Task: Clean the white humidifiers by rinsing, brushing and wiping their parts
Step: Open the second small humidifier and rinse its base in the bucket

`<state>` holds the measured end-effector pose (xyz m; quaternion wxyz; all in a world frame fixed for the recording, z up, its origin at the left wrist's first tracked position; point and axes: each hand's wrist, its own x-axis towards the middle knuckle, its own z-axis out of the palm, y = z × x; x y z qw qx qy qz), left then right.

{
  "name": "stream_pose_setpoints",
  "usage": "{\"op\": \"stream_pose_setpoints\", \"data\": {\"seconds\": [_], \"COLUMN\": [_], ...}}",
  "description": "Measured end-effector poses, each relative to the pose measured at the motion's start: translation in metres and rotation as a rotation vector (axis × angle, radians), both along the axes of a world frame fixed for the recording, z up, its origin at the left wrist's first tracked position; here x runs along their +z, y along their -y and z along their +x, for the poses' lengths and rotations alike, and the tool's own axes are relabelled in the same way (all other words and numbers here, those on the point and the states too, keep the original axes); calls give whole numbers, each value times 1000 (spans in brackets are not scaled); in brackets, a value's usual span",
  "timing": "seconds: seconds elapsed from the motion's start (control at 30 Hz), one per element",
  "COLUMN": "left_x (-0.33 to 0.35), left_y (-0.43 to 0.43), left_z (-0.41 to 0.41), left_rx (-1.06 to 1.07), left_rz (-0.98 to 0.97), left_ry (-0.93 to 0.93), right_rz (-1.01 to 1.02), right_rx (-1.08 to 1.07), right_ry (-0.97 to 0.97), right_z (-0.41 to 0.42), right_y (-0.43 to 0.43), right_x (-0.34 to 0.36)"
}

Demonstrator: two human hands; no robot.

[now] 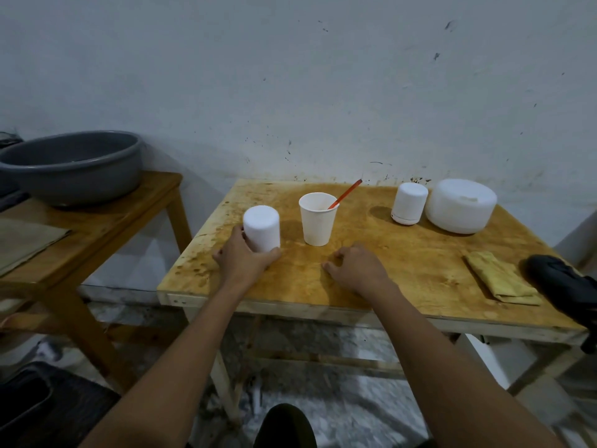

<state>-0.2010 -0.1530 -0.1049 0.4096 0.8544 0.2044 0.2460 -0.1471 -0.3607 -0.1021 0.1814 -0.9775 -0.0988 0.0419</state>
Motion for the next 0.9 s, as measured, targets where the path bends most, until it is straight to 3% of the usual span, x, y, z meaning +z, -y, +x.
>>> {"op": "stream_pose_setpoints", "data": {"seconds": [0.1, 0.23, 0.33, 0.5, 0.9], "left_x": [2, 3, 1, 0, -9], "left_y": [21, 52, 77, 117, 138], "left_z": [-12, -20, -18, -7, 6], "left_rx": [-92, -195, -253, -342, -398], "left_rz": [23, 21, 37, 36, -28], "left_ry": [-27, -76, -91, -103, -128], "right_rz": [133, 576, 767, 839, 756], "right_rx": [19, -22, -12, 63, 41], "right_ry": [0, -29, -28, -52, 152], "right_z": [-7, -19, -24, -31, -23], "right_y": [9, 32, 45, 60, 70], "right_x": [3, 14, 23, 26, 5]}}
